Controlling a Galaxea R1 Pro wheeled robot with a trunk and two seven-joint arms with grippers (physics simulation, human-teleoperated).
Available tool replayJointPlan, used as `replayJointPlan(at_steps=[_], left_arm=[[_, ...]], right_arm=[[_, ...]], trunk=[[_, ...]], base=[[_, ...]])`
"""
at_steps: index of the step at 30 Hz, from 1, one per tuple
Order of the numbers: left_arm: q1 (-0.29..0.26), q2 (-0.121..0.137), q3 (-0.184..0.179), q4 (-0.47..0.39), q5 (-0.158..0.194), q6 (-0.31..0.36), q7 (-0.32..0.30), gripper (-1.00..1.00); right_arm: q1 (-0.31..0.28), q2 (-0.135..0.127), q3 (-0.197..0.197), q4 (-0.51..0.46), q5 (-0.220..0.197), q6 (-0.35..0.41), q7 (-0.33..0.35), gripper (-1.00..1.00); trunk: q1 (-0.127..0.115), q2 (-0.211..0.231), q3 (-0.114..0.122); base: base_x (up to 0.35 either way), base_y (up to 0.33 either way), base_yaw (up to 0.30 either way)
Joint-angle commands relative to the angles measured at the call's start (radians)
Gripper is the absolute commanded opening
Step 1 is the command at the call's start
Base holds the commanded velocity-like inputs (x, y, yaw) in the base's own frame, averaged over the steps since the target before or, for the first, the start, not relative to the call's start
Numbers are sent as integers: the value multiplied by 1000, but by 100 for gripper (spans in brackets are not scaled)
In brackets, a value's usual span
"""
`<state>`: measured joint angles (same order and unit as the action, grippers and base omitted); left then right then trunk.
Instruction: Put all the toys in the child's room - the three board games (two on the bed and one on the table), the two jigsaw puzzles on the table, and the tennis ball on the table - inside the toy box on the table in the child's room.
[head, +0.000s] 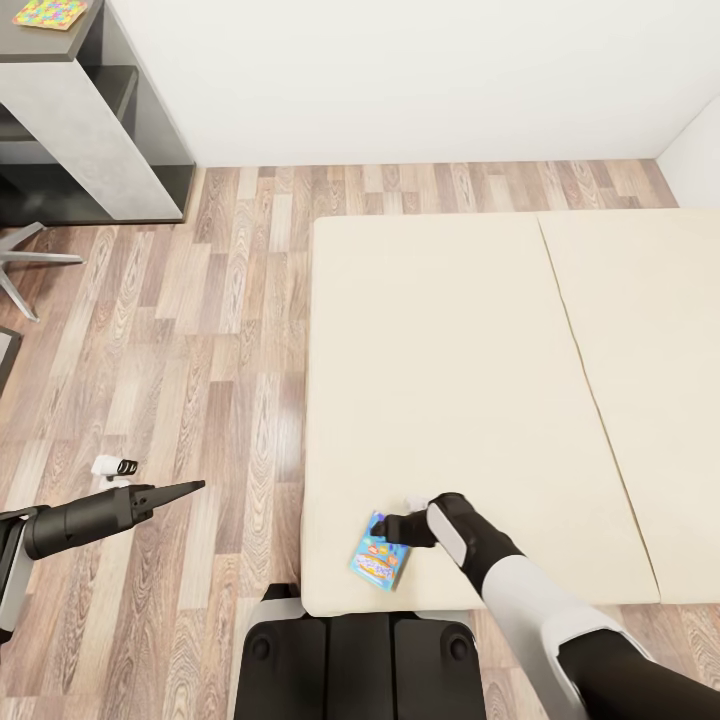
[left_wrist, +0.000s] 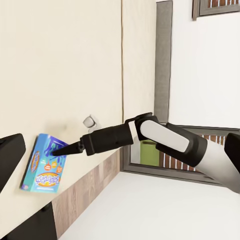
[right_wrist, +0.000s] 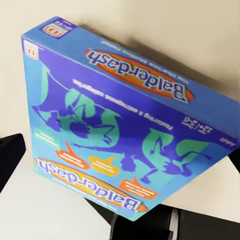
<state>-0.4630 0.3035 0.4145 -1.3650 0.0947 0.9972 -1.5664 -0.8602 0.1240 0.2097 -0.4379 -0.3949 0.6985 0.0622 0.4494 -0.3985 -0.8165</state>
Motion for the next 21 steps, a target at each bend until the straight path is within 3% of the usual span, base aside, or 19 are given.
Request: replayJointPlan(at_steps=[1, 10, 21], left_arm=[[0, 0, 0, 0, -1, 11, -4, 100], [0, 0, 0, 0, -1, 11, -4, 100], [0, 0, 1, 0, -1, 11, -4, 100]], right_arm=[[0, 1, 2, -1, 7, 4, 5, 100], [0, 43, 1, -4, 7, 4, 5, 100], [0, 51, 0, -13, 7, 4, 22, 100]], trunk=[[1, -1, -1], [1, -1, -1], [1, -1, -1]], base=[[0, 0, 0], [0, 0, 0], [0, 0, 0]])
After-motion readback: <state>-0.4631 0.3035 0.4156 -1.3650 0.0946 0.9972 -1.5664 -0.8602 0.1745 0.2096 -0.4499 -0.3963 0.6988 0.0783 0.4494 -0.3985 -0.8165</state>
